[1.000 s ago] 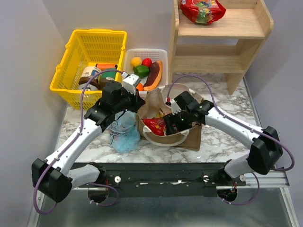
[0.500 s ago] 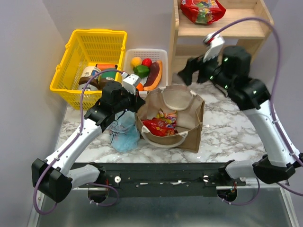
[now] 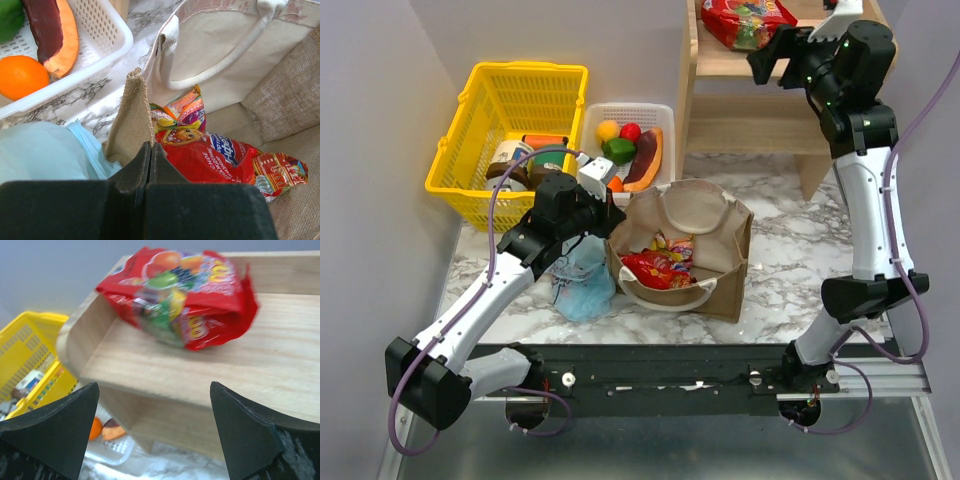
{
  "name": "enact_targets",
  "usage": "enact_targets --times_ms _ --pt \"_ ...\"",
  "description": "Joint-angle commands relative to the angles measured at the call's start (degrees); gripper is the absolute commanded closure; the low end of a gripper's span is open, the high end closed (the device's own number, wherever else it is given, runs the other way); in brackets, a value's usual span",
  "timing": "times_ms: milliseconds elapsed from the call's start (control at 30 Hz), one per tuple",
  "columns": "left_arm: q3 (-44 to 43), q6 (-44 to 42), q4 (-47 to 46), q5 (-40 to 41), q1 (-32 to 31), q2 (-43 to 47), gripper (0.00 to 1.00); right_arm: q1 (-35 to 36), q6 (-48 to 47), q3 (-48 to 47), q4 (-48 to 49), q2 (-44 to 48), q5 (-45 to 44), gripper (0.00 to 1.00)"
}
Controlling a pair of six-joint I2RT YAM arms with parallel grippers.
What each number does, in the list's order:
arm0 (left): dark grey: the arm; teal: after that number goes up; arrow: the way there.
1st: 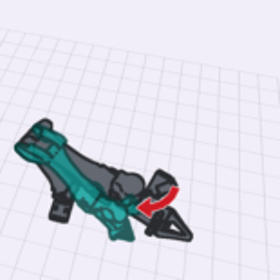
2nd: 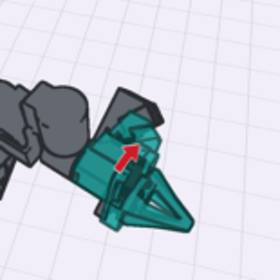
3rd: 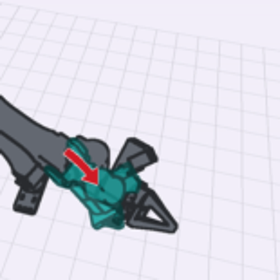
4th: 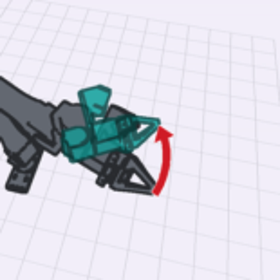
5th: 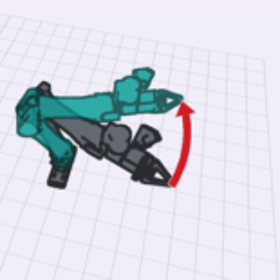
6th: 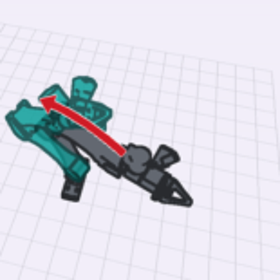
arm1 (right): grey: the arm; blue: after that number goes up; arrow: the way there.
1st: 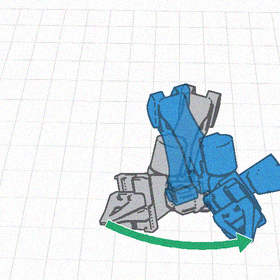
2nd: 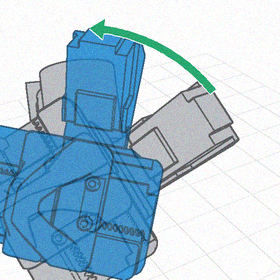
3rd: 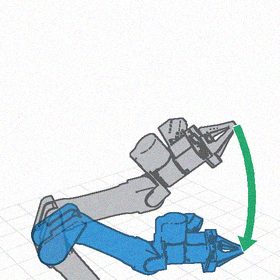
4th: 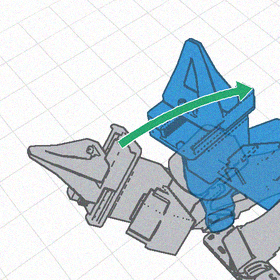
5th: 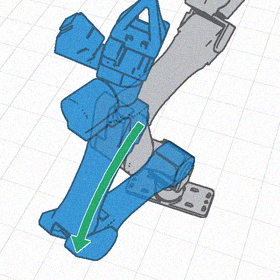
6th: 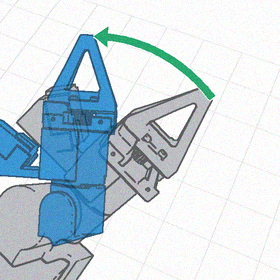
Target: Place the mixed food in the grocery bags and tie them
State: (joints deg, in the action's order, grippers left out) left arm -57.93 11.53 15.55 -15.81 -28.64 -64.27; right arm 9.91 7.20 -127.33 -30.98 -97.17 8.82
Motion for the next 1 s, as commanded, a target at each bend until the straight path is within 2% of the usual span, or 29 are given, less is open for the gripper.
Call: enact_targets --times_ms 0,233,433,533,733,767,833,867,933,967 --pt "0.28 -1.07 -0.52 1.14 -0.18 0.99 1.0 -4.37 3.69 -2.4 7.24 -3.29 6.29 0.0" --pt "0.36 -1.25 -0.43 1.49 -0.18 0.9 1.0 -7.98 4.57 -6.17 12.08 -10.67 15.78 0.0" --pt "0.27 -1.33 -0.35 1.58 -0.18 0.46 1.0 -8.15 5.8 -7.23 16.65 -14.89 14.82 0.01" --pt "0.28 -1.33 -0.35 1.58 -0.18 0.11 1.0 -8.15 6.33 -6.36 20.42 -16.21 16.39 0.07" --pt "0.19 -1.42 -0.17 1.75 -0.18 -0.5 1.0 -8.15 6.77 -3.71 29.83 -17.09 20.97 0.28" --pt "0.27 -1.42 -0.17 1.75 -0.18 -0.51 1.0 -8.24 6.77 -3.89 30.27 -17.61 21.24 0.38" --pt "0.28 -1.42 -0.17 1.93 -0.18 -0.59 1.0 -8.15 6.95 -4.16 30.45 -17.8 22.03 0.5" --pt "0.28 -1.6 -0.17 1.93 -0.18 -0.59 1.0 -8.15 6.86 -3.55 30.45 -17.36 22.29 0.6" --pt "0.28 -1.51 -0.08 2.1 -0.18 -0.68 1.0 -8.15 7.3 -1.88 34.14 -16.31 22.99 0.7" --pt "0.28 -1.6 0.0 2.1 -0.18 -0.68 1.0 -8.15 7.56 0.04 35.1 -15.61 22.91 0.81"
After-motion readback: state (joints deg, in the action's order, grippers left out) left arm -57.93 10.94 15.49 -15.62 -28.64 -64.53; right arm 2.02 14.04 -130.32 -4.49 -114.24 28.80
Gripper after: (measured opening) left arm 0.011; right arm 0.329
